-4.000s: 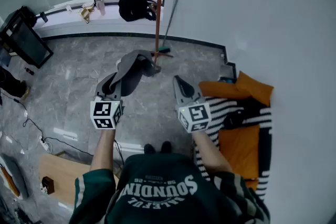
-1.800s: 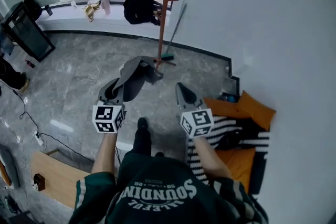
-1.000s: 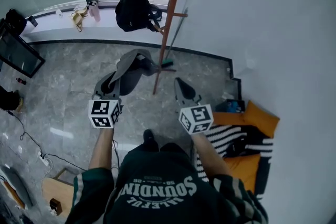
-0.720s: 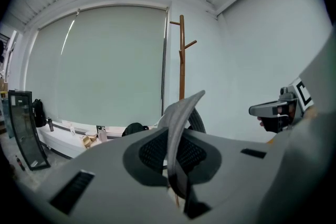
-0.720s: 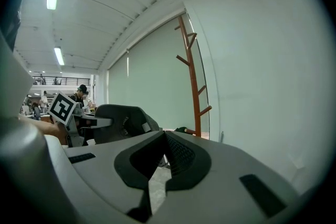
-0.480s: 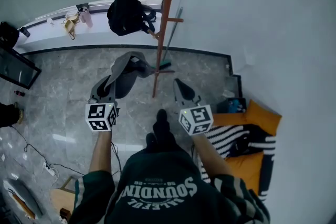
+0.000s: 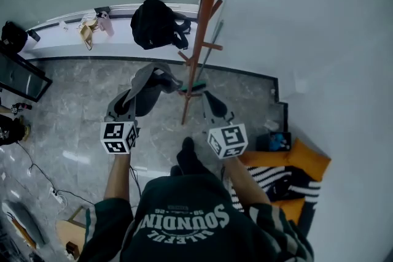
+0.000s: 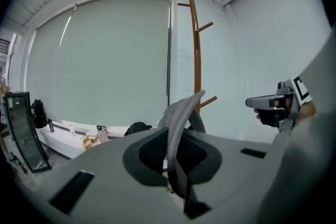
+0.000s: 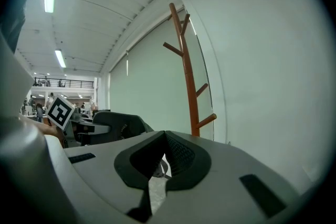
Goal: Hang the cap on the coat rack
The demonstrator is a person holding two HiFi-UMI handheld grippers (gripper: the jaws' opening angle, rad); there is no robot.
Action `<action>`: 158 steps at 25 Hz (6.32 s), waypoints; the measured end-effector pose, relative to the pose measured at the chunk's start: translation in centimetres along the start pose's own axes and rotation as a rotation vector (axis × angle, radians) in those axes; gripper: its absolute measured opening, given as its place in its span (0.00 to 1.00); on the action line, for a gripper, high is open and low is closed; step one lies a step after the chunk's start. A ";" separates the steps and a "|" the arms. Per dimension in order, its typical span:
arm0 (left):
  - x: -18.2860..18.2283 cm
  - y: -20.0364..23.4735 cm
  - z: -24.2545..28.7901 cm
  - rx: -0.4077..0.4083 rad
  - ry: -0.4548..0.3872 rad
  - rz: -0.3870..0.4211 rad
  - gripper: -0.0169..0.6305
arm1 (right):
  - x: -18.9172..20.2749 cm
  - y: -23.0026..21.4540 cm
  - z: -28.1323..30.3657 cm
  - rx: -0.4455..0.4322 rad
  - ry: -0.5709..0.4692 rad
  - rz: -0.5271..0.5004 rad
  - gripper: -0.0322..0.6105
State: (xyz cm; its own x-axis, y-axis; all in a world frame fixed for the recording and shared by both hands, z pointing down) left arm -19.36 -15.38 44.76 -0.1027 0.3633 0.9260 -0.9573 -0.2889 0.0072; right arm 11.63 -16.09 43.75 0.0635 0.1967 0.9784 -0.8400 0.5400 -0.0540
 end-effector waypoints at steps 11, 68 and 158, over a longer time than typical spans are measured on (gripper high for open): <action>-2.4 1.6 3.8 -0.044 -0.006 -0.004 0.05 | -1.8 -4.2 4.5 -0.029 0.001 -0.019 0.05; -1.3 7.0 19.9 0.117 -0.025 0.079 0.05 | 3.8 -0.4 4.4 0.208 0.218 0.075 0.05; 7.4 -1.3 13.6 0.317 0.173 0.072 0.03 | 4.0 0.1 2.7 0.248 0.201 0.086 0.05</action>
State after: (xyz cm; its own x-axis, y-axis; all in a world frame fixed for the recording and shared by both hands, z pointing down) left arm -15.25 -24.37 56.73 -0.2368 0.4688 0.8510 -0.8175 -0.5694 0.0862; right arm 10.30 -17.47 48.20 0.0710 0.4040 0.9120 -0.9511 0.3031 -0.0603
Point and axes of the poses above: the fingertips, and each gripper's own axes: z forward along the fingers, y to its left, x out of its underside, the point moved 9 cm from there along -z, backward along the fingers, and after that the axes turned 3 degrees about y, right-handed, at the moved point
